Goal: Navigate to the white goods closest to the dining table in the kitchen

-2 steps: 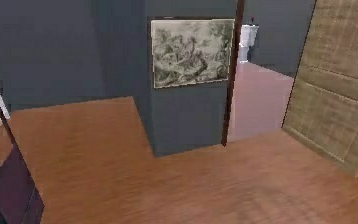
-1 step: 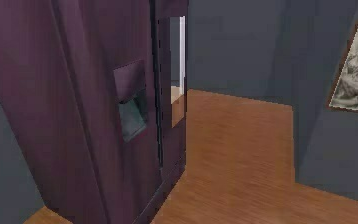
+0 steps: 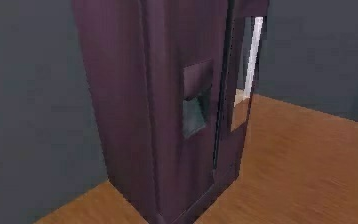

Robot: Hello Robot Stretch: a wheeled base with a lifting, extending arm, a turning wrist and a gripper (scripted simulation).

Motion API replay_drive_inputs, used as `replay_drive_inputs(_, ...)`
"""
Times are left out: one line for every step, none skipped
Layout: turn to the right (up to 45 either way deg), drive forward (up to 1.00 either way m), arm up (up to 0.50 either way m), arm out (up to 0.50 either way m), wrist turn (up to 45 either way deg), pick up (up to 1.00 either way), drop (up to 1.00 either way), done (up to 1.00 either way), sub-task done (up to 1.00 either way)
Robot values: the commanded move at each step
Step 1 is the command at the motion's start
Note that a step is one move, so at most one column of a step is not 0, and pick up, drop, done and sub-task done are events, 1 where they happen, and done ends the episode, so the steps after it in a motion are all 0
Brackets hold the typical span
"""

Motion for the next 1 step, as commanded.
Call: replay_drive_inputs(0.0, 0.00, 0.00, 0.00, 0.0, 0.00, 0.00, 1.00, 0.00)
